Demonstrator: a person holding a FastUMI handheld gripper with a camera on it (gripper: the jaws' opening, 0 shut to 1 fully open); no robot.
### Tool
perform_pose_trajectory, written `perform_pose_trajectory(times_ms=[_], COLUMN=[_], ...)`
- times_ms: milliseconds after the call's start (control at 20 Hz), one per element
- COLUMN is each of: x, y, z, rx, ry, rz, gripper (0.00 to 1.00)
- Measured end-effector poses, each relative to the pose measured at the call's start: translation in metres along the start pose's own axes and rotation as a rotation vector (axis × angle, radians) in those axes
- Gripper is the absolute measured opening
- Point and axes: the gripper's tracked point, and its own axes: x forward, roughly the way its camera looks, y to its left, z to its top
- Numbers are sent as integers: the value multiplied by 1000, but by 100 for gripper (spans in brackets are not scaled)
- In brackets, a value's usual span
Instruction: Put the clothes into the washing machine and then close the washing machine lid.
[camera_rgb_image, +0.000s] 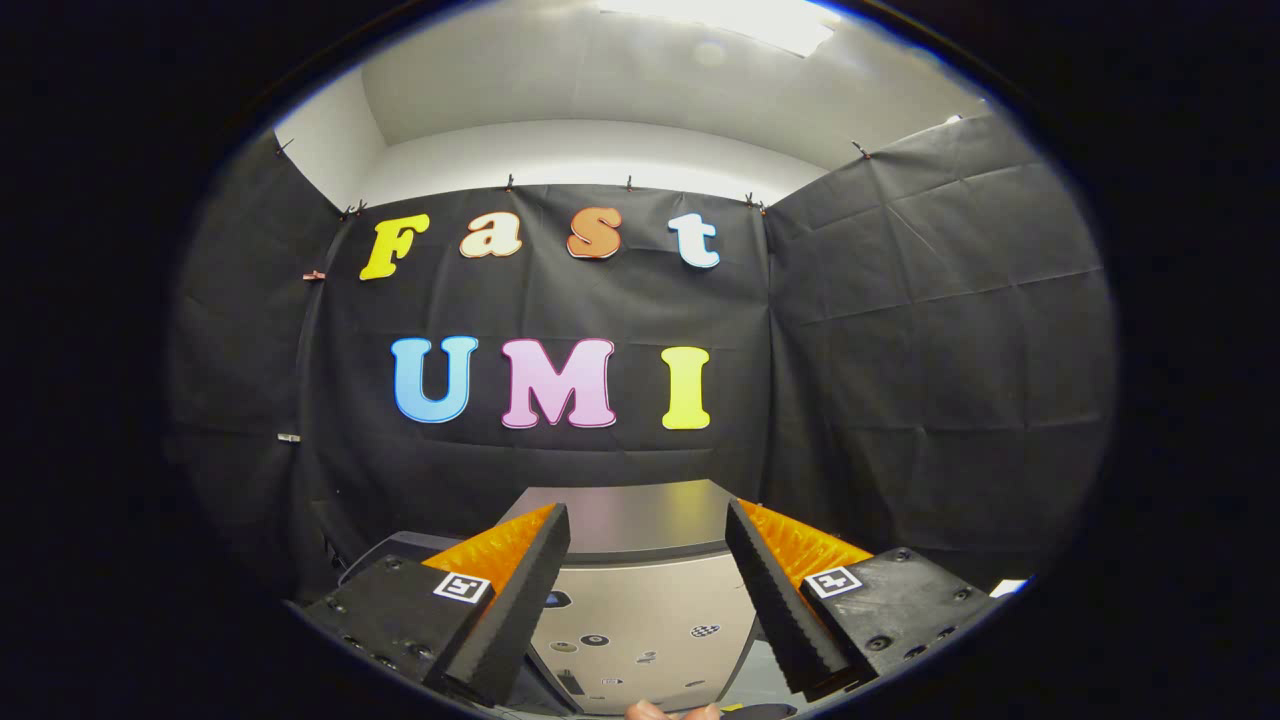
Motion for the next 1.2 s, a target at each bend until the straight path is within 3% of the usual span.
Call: perform_pose_trajectory(times_ms=[1200], x=[-6], y=[9], z=[-10], rx=[-13], ry=[23], rz=[24], gripper=[98])
